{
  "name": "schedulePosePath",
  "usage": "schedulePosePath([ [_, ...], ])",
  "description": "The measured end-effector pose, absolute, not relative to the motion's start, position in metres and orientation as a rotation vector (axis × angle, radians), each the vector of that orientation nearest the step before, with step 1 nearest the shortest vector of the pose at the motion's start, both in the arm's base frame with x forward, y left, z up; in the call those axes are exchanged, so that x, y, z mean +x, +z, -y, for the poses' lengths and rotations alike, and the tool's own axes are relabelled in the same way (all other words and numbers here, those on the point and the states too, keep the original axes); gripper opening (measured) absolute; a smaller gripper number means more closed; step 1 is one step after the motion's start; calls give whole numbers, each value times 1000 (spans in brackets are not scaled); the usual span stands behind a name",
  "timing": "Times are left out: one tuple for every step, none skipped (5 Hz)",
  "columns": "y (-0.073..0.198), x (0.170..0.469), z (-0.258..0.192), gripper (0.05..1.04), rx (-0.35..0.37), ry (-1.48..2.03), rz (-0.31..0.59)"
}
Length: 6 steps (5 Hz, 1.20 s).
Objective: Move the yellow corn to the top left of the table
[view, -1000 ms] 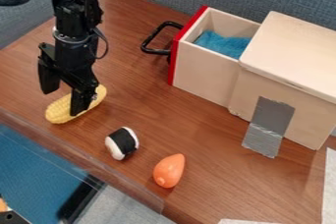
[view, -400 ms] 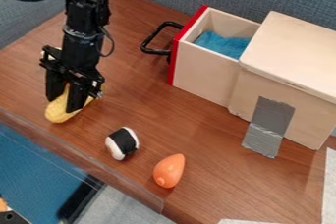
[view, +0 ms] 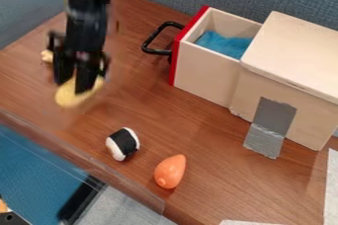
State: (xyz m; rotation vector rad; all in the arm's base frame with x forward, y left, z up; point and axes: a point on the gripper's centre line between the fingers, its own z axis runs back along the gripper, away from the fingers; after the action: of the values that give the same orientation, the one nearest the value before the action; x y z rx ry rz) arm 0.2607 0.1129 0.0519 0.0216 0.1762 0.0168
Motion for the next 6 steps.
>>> schedulePosePath([
  [84,291,-123,509,0,64,-65],
  [86,317,-139,509,3,117,-35],
  [75,347,-153,509,-1,157,-39],
  [63,374,-172,509,10,207,-37],
  [45,393,-188,509,22,218,-59],
  [34,398,-194,509,37,224,-80],
])
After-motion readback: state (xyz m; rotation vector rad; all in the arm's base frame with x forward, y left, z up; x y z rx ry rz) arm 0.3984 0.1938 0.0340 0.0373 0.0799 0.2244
